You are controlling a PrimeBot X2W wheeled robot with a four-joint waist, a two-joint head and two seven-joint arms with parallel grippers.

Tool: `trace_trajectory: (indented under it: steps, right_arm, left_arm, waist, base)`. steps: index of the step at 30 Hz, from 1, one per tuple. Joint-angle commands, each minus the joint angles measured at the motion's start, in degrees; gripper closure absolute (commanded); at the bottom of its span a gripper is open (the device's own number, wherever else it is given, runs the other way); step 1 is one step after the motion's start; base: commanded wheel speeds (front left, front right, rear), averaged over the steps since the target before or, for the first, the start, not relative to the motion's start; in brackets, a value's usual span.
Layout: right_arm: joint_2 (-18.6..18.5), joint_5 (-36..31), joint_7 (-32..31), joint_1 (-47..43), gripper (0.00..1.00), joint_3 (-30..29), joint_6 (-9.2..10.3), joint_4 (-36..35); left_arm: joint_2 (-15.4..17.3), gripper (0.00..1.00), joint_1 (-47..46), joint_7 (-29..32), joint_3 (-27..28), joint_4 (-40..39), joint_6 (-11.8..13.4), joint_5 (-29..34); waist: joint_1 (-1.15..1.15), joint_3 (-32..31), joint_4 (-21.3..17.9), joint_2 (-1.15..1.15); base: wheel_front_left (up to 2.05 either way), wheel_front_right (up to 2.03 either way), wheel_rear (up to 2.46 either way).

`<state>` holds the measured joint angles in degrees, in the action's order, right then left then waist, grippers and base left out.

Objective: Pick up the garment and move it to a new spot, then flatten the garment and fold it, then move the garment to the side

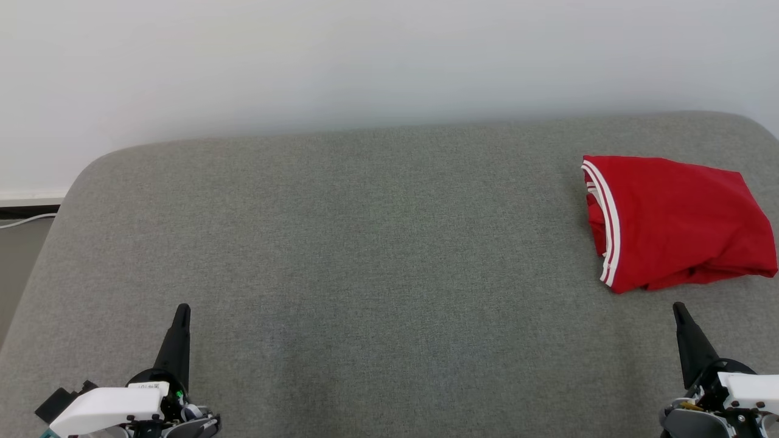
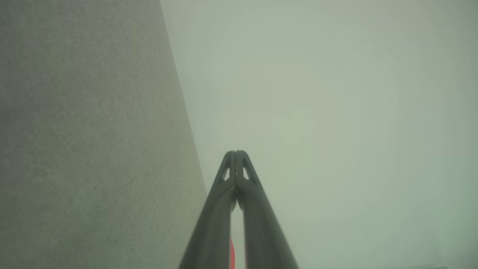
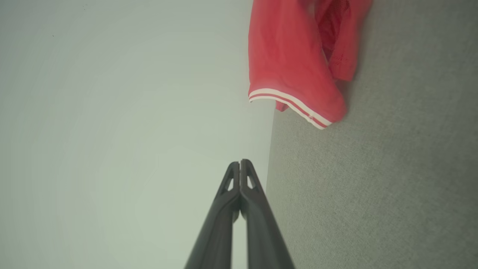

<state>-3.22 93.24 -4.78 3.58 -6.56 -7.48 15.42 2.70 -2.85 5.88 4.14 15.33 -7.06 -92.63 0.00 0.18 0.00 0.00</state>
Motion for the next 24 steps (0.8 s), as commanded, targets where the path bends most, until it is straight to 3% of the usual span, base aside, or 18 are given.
trace_trajectory:
  steps: [1,24]
  right_arm:
    - [-0.48,-0.13,-0.79,2.50,1.00,1.18,-0.01,-1.46]
    - [-0.26,-0.39,-1.04,2.53,1.00,0.86,-0.01,-1.44]
  left_arm:
    - [0.54,1.00,-3.29,0.23,1.92,-1.30,-0.43,0.08]
    - [0.44,1.00,-3.31,0.35,2.07,-1.29,-0.43,0.21]
  waist:
    - [0.00,0.00,0.00,0.00]
    - [0.00,0.00,0.00,0.00]
  base:
    - [0.00,0.00,0.00]
    - [0.00,0.00,0.00]
